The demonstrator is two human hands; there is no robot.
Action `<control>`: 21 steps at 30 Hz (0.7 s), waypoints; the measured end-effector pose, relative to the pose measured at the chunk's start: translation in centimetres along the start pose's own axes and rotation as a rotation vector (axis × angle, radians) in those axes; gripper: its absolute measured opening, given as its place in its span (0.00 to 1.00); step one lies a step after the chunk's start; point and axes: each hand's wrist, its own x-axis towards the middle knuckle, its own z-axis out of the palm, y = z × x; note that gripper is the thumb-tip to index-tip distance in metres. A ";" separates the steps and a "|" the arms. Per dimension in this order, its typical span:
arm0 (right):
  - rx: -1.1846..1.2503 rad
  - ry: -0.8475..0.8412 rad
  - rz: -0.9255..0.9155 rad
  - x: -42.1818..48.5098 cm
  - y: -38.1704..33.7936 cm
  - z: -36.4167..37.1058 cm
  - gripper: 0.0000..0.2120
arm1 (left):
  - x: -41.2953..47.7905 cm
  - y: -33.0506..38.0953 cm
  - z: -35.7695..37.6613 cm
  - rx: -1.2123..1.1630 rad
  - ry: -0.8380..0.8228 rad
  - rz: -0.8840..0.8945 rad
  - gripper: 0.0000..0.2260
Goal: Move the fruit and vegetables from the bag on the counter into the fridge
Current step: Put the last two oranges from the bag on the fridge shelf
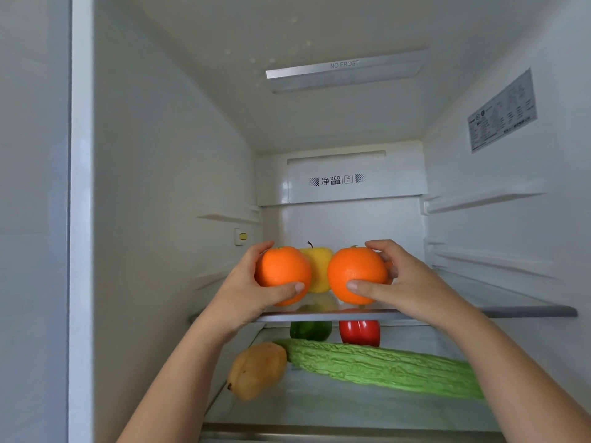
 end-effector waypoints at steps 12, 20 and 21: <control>-0.194 0.165 -0.108 -1.4 -0.7 0.5 0.37 | -1.2 0.2 0.0 0.120 0.069 0.051 0.39; -0.303 0.258 -0.123 -3.0 -1.5 0.7 0.36 | -3.0 0.3 0.0 0.310 0.186 0.135 0.39; -0.331 0.266 -0.121 -3.3 -1.7 0.7 0.36 | -3.5 0.3 -0.1 0.358 0.199 0.159 0.38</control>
